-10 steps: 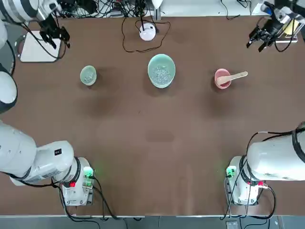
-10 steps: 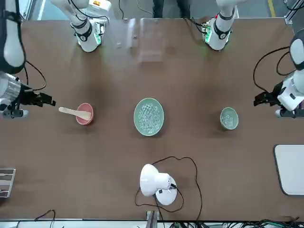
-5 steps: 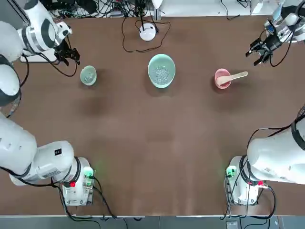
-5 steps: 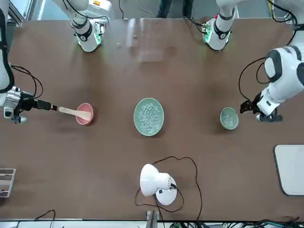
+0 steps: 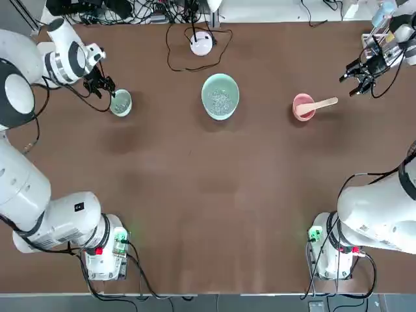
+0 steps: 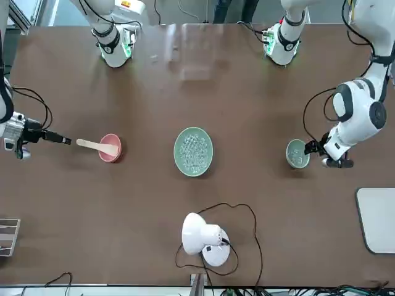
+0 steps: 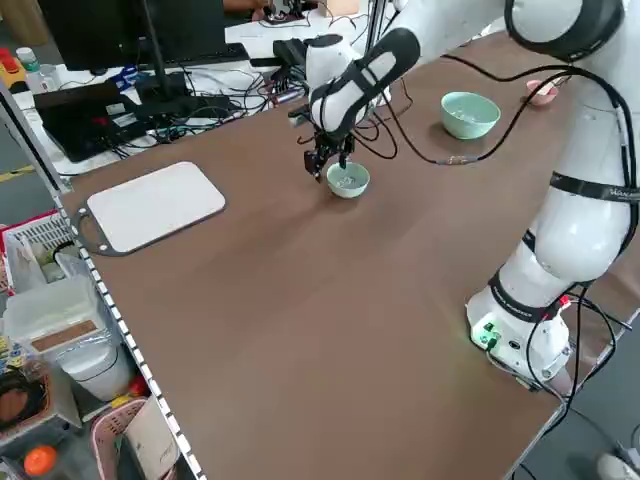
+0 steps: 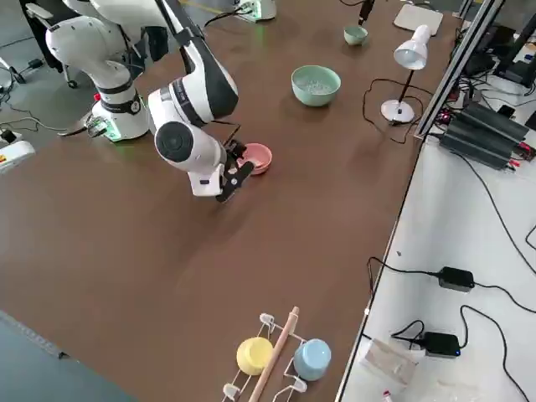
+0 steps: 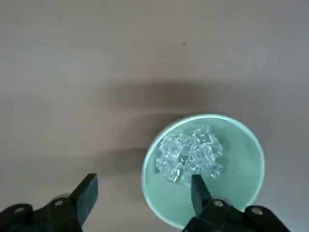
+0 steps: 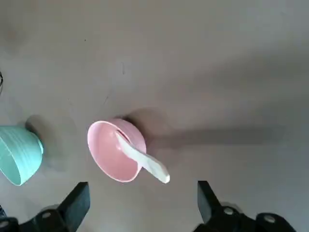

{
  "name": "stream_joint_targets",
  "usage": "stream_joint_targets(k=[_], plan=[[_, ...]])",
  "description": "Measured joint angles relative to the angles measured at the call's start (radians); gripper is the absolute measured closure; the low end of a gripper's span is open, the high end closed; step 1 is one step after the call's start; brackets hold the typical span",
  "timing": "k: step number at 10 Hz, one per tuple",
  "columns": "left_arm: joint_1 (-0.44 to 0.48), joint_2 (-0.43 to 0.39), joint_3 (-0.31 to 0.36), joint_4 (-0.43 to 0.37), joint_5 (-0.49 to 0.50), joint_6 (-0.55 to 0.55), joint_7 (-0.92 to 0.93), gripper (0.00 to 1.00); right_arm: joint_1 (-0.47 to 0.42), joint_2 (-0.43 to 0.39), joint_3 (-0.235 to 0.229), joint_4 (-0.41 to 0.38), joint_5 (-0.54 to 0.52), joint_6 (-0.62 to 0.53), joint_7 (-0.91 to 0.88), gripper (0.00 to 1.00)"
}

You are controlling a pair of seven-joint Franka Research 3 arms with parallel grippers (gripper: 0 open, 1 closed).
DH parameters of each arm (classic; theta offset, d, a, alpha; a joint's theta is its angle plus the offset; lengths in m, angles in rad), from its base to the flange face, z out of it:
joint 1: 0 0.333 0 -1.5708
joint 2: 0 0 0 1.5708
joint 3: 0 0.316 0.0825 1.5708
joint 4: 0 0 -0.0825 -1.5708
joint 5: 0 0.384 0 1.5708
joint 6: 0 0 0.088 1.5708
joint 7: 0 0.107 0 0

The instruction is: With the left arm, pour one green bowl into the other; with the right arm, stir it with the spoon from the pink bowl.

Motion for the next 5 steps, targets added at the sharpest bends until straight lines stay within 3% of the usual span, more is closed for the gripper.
stream_joint_targets(k=[1, 2, 5], plan=[[0.0, 0.016, 0.0, 0.001, 0.0, 0.004, 0.001, 0.18, -0.002, 0.019, 0.001, -0.001, 0.003, 0.011, -0.002, 0.01], [-0.001, 0.02, -0.001, 0.002, 0.0, 0.006, 0.001, 0.27, -0.001, 0.04, 0.005, -0.004, 0.023, 0.021, -0.019, 0.01], [-0.007, 0.044, -0.002, 0.002, 0.0, 0.023, 0.002, 0.4, -0.001, 0.096, 0.01, -0.04, 0.1, 0.028, -0.206, 0.02]])
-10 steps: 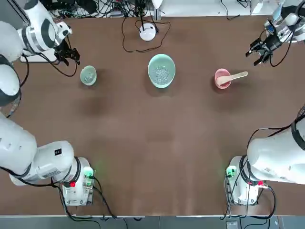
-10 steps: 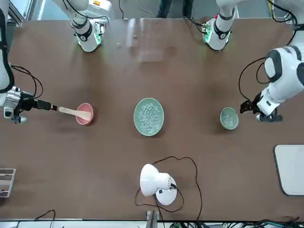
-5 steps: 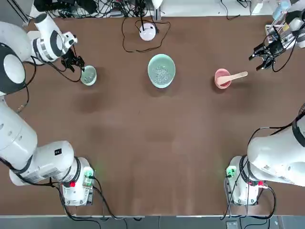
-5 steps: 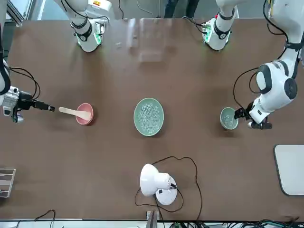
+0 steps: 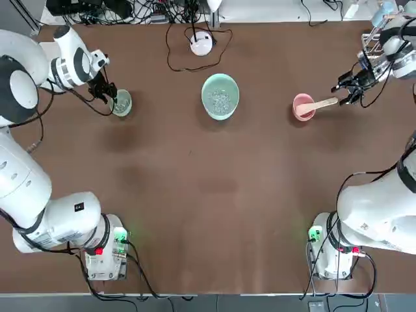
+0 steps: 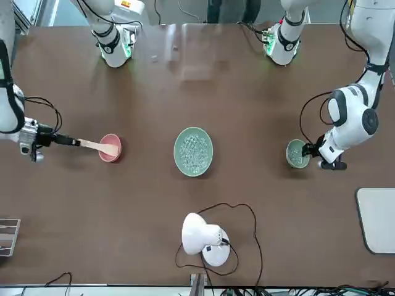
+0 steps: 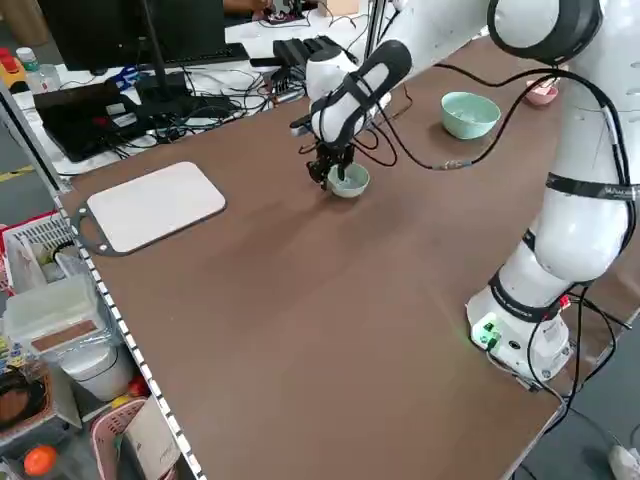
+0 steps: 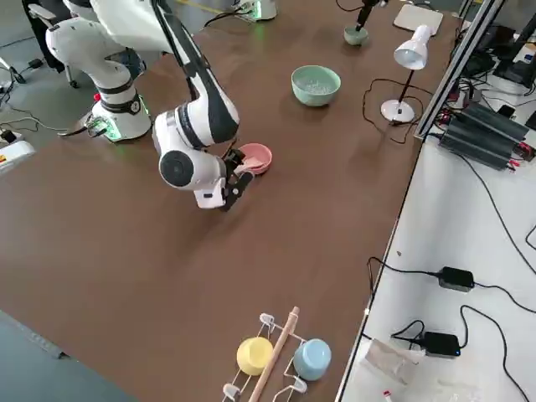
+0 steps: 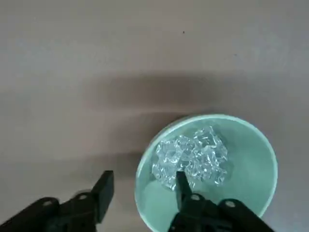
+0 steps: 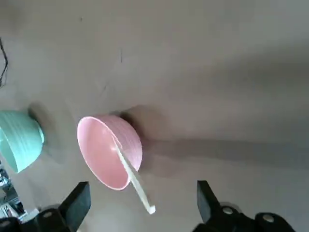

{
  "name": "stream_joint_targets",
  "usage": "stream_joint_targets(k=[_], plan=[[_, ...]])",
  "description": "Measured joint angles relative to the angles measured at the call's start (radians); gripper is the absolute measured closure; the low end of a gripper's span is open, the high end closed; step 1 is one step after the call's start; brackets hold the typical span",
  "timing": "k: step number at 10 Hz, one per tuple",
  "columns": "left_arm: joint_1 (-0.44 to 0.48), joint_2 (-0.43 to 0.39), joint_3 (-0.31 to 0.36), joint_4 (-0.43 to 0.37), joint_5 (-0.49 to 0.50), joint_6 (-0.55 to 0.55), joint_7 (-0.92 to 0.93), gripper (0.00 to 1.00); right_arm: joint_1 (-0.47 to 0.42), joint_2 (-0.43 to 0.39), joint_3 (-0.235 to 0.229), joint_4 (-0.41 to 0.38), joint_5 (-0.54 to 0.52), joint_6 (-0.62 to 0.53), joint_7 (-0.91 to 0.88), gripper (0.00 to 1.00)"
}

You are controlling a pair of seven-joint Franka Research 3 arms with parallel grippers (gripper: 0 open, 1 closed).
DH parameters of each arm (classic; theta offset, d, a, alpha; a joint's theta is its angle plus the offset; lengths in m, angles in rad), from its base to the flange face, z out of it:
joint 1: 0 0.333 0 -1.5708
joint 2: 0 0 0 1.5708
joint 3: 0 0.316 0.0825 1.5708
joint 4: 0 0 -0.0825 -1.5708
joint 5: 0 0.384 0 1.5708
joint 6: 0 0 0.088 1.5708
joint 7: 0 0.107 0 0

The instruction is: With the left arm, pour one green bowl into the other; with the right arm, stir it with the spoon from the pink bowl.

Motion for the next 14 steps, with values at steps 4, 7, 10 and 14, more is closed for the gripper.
stream_joint_targets(k=[4, 7, 10, 14], plan=[[0.002, 0.022, 0.0, 0.006, 0.0, 0.014, 0.001, 0.63, 0.001, 0.014, 0.003, -0.002, 0.004, -0.001, -0.042, 0.05], [0.003, 0.017, 0.0, 0.013, 0.0, 0.014, 0.001, 0.96, 0.008, 0.018, 0.011, -0.002, 0.005, -0.003, -0.118, 0.12], [0.003, -0.02, 0.0, 0.024, 0.0, -0.023, -0.019, 0.96, 0.007, 0.024, 0.011, 0.0, 0.007, -0.025, -0.163, 0.21], [-0.002, -0.153, -0.097, 0.116, 0.0, -0.193, -0.277, 0.96, -0.011, 0.035, 0.004, 0.013, 0.014, -0.105, -0.255, 0.3]])
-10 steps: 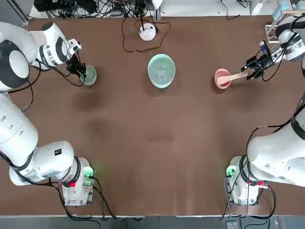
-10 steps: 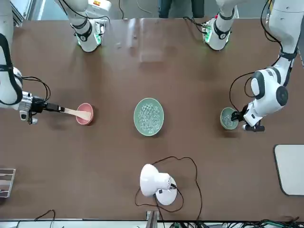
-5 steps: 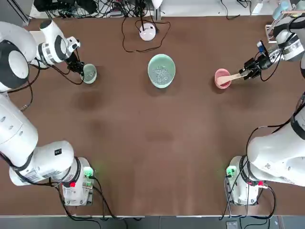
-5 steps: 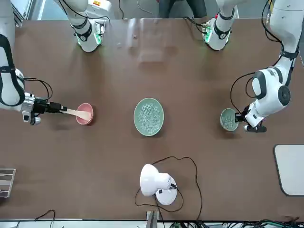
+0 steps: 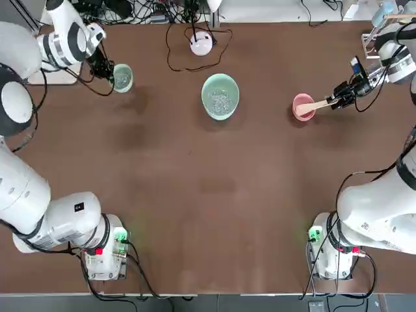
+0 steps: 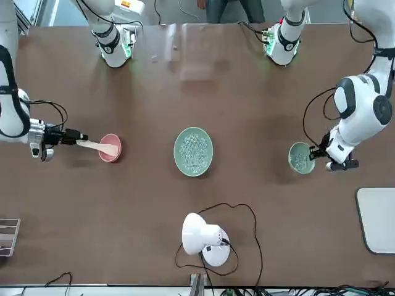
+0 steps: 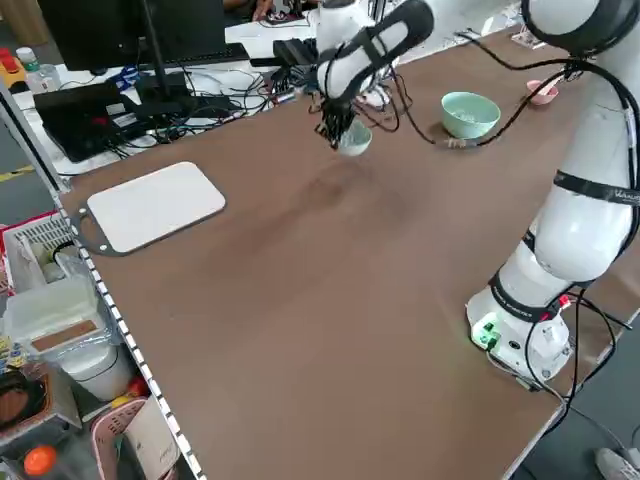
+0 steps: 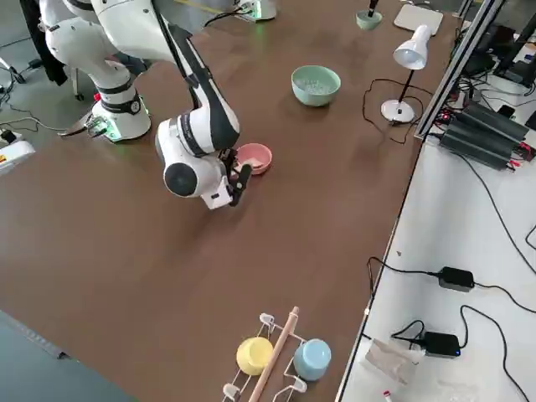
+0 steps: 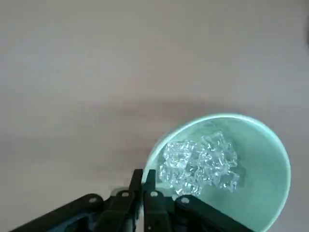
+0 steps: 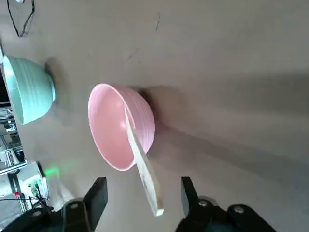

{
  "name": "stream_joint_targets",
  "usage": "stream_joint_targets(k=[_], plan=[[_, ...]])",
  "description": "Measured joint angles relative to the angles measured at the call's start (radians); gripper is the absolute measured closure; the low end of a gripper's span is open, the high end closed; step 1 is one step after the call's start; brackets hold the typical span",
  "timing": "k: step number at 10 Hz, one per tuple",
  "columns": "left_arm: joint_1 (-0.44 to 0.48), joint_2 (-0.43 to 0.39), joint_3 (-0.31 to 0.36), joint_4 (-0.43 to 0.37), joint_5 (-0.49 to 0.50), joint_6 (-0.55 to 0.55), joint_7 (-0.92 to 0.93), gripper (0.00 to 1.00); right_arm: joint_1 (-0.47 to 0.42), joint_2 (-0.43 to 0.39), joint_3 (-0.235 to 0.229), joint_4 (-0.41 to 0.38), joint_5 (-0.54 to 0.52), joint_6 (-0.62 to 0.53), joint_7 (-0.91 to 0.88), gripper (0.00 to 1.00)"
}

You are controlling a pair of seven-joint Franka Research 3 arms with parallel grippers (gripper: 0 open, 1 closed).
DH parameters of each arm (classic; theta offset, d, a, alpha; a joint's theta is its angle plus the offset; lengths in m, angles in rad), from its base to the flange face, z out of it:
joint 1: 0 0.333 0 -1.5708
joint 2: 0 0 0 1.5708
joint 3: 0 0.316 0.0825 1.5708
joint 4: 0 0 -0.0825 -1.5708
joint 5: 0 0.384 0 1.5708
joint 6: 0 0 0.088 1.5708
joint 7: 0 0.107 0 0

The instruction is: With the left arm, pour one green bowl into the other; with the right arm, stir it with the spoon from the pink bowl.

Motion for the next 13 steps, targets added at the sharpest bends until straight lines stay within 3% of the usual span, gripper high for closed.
stream_joint_targets(k=[2, 4, 8, 13], plan=[[-0.002, -0.016, -0.046, 0.15, 0.001, -0.202, -0.124, 0.96, -0.05, 0.045, -0.002, 0.021, 0.042, -0.052, -0.096, 0.33], [0.001, -0.028, -0.109, 0.241, 0.08, -0.334, -0.277, 0.96, -0.091, 0.092, -0.003, 0.031, 0.088, -0.077, -0.147, 0.36], [-0.018, -0.037, -0.29, 0.308, 0.205, -0.405, -0.671, 0.96, -0.093, 0.107, -0.001, 0.039, 0.168, -0.122, -0.148, 0.37], [-0.269, 0.007, -0.324, 0.363, 0.434, -0.542, -1.169, 0.96, -0.093, 0.107, -0.001, 0.042, 0.22, -0.151, -0.147, 0.5]])
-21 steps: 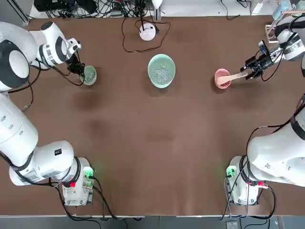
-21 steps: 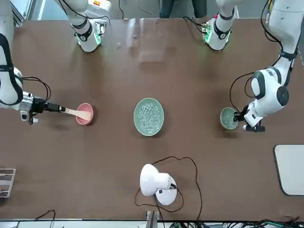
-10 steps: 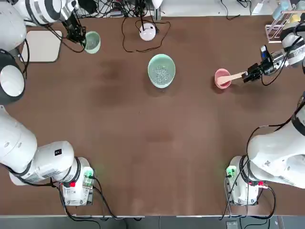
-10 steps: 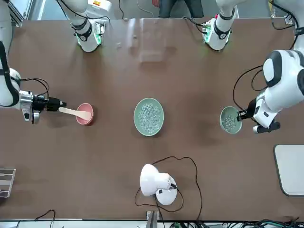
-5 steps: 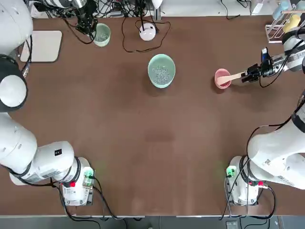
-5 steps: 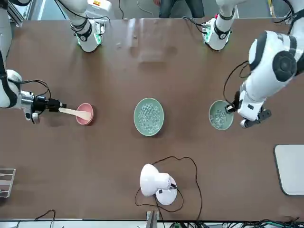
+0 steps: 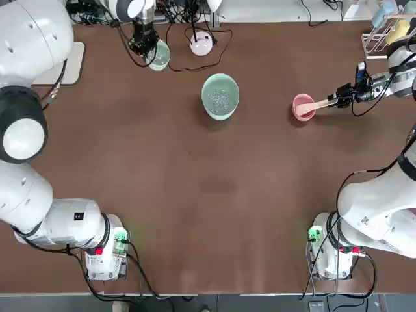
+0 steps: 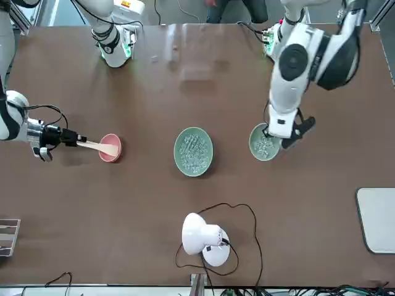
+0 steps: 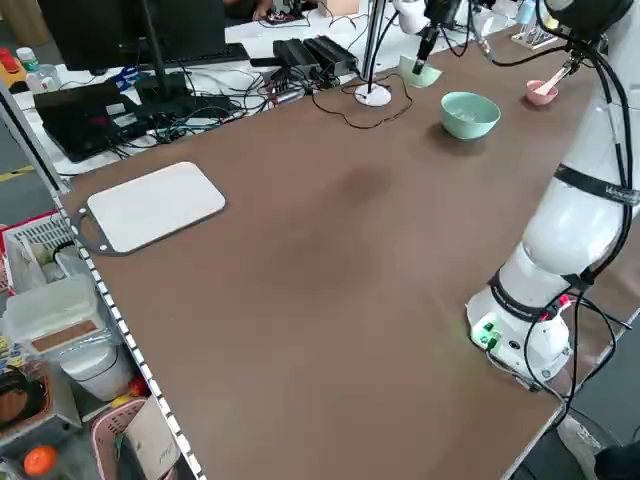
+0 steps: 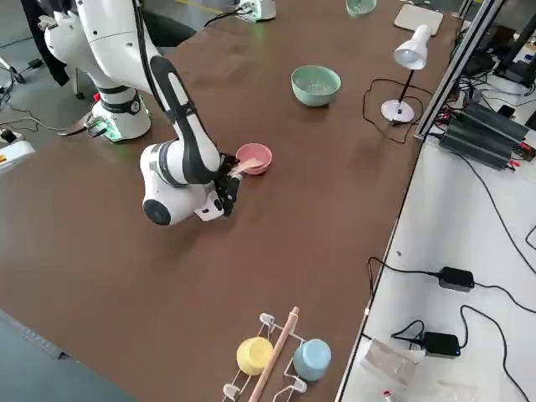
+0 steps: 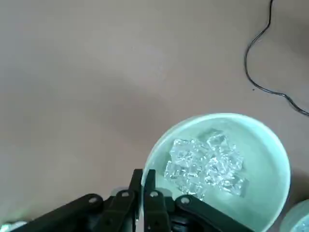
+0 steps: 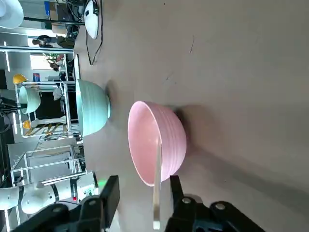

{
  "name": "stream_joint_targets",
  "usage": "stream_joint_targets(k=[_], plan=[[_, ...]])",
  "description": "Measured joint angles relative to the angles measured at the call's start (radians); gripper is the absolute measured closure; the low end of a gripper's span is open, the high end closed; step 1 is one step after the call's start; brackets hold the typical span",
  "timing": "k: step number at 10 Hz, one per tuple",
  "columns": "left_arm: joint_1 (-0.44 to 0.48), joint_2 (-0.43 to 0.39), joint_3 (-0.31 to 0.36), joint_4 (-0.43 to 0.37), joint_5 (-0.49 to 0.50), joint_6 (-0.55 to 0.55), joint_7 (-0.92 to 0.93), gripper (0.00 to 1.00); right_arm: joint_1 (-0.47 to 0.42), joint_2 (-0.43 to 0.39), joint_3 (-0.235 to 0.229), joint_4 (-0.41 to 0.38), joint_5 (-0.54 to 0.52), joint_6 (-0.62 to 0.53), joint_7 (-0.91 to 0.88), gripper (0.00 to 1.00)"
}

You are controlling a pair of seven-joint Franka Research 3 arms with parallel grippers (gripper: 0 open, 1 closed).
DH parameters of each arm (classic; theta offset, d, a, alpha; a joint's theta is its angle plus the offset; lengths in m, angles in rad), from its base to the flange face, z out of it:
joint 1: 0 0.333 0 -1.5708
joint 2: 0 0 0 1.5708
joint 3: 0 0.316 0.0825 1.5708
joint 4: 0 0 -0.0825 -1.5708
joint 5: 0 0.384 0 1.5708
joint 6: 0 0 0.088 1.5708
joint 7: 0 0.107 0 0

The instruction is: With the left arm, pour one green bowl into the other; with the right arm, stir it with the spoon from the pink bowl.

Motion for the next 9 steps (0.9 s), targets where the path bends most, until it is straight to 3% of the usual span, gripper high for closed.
stream_joint_targets(k=[5, 7, 9], plan=[[-0.293, 0.235, 0.006, 0.217, 0.26, -0.301, -0.278, 0.96, -0.001, 0.0, -0.001, 0.004, 0.001, 0.0, 0.0, 0.59], [-0.376, 0.315, 0.016, 0.28, 0.326, -0.338, -0.376, 0.96, -0.002, 0.0, -0.002, 0.009, 0.001, 0.0, 0.0, 0.59], [-0.489, 0.364, 0.113, 0.335, 0.363, -0.34, -0.486, 0.96, -0.005, 0.001, -0.003, 0.011, 0.002, 0.001, 0.0, 0.59]])
